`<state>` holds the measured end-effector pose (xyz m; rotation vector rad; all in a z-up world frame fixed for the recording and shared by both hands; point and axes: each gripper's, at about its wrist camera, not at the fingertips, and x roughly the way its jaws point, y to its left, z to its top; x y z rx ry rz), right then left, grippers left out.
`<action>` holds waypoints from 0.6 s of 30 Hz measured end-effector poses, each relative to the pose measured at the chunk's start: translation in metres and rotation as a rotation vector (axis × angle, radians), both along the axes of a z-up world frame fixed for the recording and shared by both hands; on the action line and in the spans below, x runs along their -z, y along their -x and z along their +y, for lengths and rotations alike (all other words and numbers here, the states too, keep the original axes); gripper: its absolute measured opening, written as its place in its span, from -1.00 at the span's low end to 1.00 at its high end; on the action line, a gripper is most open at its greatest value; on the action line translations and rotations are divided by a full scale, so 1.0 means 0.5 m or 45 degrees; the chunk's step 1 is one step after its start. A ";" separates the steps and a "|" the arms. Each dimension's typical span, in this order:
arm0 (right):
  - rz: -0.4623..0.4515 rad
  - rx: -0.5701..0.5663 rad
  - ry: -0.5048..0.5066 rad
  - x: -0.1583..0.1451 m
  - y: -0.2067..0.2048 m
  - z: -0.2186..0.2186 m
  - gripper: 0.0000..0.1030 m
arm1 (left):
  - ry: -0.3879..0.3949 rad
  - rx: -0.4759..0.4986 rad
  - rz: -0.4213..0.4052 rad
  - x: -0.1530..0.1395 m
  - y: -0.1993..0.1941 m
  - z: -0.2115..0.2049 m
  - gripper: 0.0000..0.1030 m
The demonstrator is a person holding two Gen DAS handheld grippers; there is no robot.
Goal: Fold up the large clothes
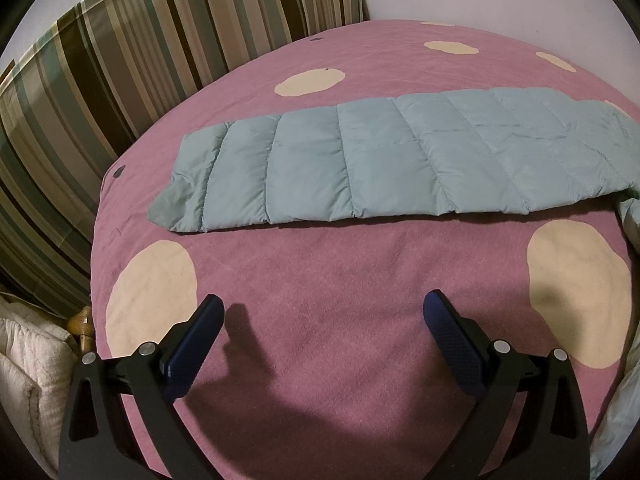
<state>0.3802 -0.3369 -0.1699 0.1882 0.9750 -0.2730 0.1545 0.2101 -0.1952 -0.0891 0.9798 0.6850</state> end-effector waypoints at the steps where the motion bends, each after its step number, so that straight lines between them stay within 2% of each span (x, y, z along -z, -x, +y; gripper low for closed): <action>1: -0.013 -0.006 0.029 -0.001 0.001 0.006 -0.43 | -0.001 0.000 0.002 0.001 -0.001 0.000 0.93; 4: -0.036 -0.012 0.032 -0.025 0.016 0.012 -0.42 | -0.002 0.000 -0.002 0.002 -0.002 0.001 0.93; 6: -0.064 -0.009 0.002 -0.046 0.046 0.014 -0.21 | 0.002 0.000 -0.004 0.003 -0.002 0.001 0.93; 8: -0.128 -0.002 -0.014 -0.077 0.098 0.022 -0.11 | 0.006 0.000 -0.007 0.004 -0.001 0.001 0.93; 12: -0.186 -0.039 -0.011 -0.108 0.188 0.051 -0.11 | 0.004 0.000 -0.005 0.004 -0.001 0.002 0.93; 18: -0.145 -0.077 -0.024 -0.082 0.265 0.087 -0.11 | 0.014 -0.001 -0.011 0.004 -0.002 0.000 0.93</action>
